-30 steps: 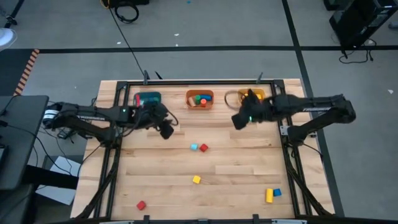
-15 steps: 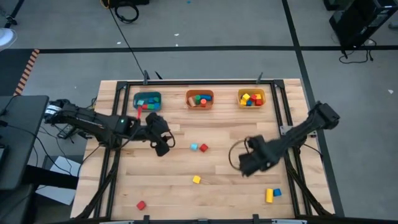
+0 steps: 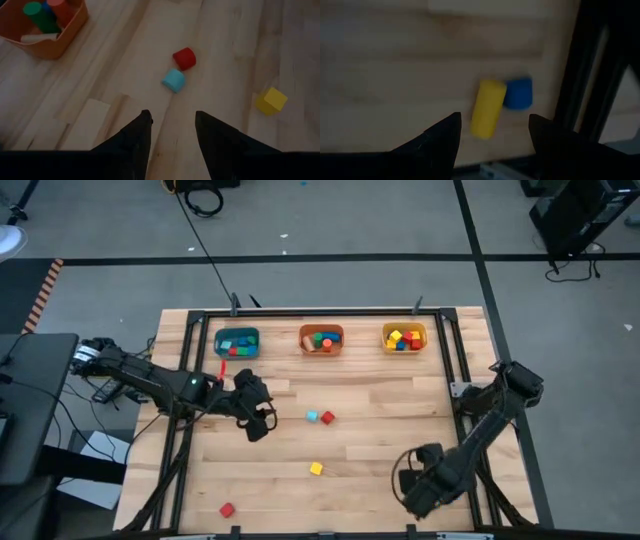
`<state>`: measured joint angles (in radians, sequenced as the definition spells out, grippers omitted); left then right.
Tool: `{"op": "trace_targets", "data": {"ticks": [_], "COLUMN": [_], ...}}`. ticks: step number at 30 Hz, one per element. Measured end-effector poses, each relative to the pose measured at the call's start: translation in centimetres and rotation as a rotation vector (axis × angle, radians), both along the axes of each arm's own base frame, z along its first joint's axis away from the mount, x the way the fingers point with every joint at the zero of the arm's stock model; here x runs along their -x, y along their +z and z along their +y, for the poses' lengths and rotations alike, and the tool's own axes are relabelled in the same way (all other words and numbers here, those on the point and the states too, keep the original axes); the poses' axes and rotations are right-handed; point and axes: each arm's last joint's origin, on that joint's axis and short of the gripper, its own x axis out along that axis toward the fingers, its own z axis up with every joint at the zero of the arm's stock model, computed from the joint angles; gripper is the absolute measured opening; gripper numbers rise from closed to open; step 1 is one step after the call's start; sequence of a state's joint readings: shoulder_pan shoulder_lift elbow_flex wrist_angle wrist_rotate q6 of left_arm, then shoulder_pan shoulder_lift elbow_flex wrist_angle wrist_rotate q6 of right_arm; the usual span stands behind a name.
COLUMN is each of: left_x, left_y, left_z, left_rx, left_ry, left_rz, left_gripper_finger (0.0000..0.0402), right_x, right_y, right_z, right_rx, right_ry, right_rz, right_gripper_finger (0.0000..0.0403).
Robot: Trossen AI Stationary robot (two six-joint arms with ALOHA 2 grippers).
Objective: Sort blocks by size
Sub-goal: Put the yellow cylindrical block into the orange bin
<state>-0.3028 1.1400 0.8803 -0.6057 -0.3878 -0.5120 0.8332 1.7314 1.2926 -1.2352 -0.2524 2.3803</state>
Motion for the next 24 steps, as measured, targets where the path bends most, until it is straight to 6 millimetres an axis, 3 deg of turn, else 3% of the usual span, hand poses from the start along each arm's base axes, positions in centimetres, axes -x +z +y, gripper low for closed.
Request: {"op": "trace_targets", "data": {"ticks": [8, 16, 24], "left_x": [0.0, 0.2, 0.2], "left_y": [0.0, 0.0, 0.0], "left_z": [0.0, -0.5, -0.7], "left_rx": [0.033, 0.057, 0.059], "left_ry": [0.03, 0.018, 0.007], "left_rz": [-0.008, -0.006, -0.008], "left_gripper_finger": [0.0161, 0.0161, 0.0161], "right_x": [0.3, 0.0, -0.2], "right_y": [-1.7, -5.1, -7.7], "right_z": [1.9, 4.0, 4.6], "right_rx": [-0.022, -0.032, 0.02], "right_ry": [0.021, 0.05, 0.054], "right_rz": [0.021, 0.045, 0.081], "right_gripper_finger": [0.0259, 0.0258, 0.0247]}}
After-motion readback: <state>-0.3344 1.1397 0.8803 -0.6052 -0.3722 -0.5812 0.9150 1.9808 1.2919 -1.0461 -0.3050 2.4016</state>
